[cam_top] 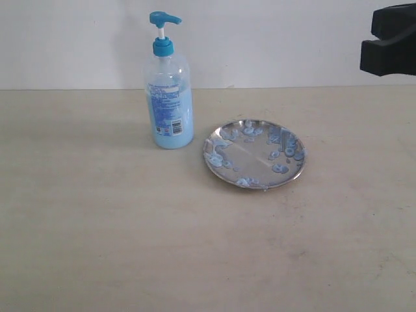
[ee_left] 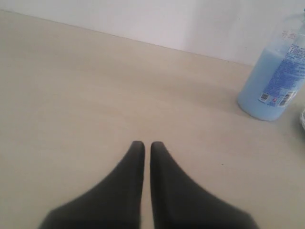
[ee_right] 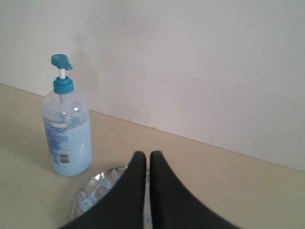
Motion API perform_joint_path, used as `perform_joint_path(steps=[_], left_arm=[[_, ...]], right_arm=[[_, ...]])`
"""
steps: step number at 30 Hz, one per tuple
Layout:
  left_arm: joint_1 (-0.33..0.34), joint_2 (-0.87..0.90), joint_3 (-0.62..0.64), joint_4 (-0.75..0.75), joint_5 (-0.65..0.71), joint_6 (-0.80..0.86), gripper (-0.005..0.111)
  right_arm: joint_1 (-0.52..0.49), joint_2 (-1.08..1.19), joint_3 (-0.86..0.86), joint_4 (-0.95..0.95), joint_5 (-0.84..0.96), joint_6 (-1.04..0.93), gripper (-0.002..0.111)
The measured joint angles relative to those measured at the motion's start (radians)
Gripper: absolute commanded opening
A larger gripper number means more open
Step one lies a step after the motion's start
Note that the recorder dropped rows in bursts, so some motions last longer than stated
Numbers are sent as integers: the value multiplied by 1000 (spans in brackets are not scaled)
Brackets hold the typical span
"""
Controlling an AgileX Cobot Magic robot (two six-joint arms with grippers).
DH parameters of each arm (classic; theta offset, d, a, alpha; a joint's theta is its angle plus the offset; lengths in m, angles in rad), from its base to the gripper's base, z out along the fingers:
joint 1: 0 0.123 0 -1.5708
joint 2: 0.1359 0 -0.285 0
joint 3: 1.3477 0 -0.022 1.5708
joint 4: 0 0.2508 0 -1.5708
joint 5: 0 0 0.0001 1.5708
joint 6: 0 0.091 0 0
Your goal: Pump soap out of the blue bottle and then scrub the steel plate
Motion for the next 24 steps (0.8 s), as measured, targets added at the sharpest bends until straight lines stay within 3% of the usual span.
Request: perform_joint_path(steps=[12, 17, 24], left_arm=[[-2, -6, 0, 2, -93, 0, 4], [83, -384, 2, 8, -117, 0, 4], [91, -350, 2, 5, -124, 0, 4]], right_arm=[[0, 0, 0, 0, 30, 0, 0], [0, -2, 1, 0, 30, 0, 0], [0, -4, 9, 15, 26, 3, 0]])
